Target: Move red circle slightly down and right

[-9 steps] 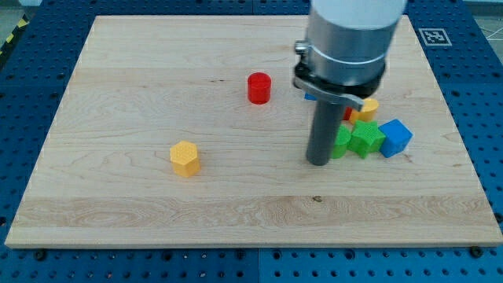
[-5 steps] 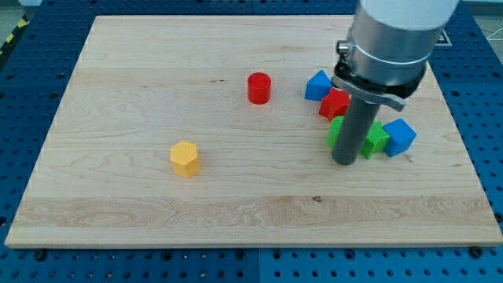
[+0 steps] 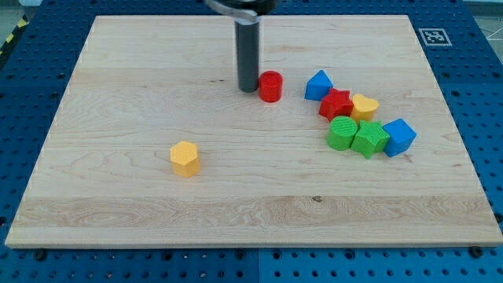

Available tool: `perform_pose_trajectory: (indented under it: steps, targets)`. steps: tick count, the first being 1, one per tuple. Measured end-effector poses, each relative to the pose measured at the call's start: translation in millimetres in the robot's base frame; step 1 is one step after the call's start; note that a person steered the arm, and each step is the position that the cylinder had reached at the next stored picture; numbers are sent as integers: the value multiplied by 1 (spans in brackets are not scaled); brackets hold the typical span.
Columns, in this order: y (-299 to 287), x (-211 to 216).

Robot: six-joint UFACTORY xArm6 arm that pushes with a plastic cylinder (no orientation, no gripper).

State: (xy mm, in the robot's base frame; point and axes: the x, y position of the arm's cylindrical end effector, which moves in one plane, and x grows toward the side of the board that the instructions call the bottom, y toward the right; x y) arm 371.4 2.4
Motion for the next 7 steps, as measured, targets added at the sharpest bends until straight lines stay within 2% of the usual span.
perform_pose_trajectory:
  steps: [3, 7]
  targets:
    - [71, 1]
    - [90, 50]
